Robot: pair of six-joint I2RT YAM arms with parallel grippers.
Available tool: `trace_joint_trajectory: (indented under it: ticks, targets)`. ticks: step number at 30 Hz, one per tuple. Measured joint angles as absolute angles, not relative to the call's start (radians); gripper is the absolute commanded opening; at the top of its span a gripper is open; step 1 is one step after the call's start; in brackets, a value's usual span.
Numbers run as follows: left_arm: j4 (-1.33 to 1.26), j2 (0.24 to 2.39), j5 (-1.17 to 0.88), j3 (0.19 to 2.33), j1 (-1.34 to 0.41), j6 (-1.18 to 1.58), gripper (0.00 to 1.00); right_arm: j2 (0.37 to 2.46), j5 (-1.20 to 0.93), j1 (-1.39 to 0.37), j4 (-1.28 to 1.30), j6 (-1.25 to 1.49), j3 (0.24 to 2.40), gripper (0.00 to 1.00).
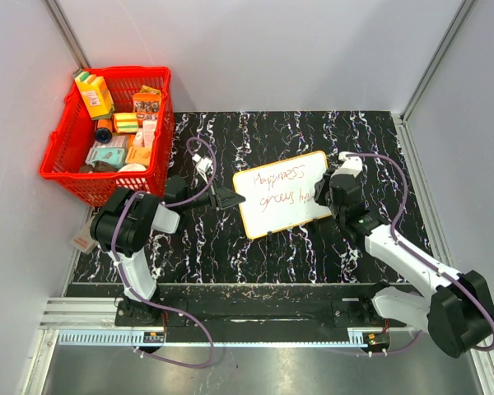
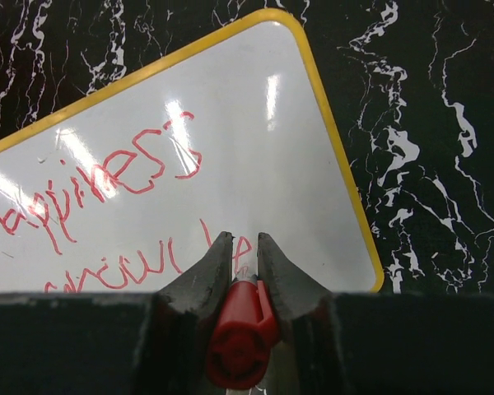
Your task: Write a sentence on the whiteboard
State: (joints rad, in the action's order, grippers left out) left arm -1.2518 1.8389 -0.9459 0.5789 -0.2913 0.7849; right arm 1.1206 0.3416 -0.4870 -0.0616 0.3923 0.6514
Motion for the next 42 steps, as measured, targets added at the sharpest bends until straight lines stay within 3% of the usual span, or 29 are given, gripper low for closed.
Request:
trace_joint_trajectory:
  ticks: [20, 42]
  targets:
    - [-1.252, 1.839, -0.946, 0.579, -0.292, 0.785, 0.00, 1.066, 0.381, -0.481, -0.072, 0.382, 0.650, 0.00]
    - [-1.252, 1.839, -0.946, 0.579, -0.292, 0.785, 0.00, 1.138, 0.408, -0.480, -0.146, 0.365, 0.670, 0.00]
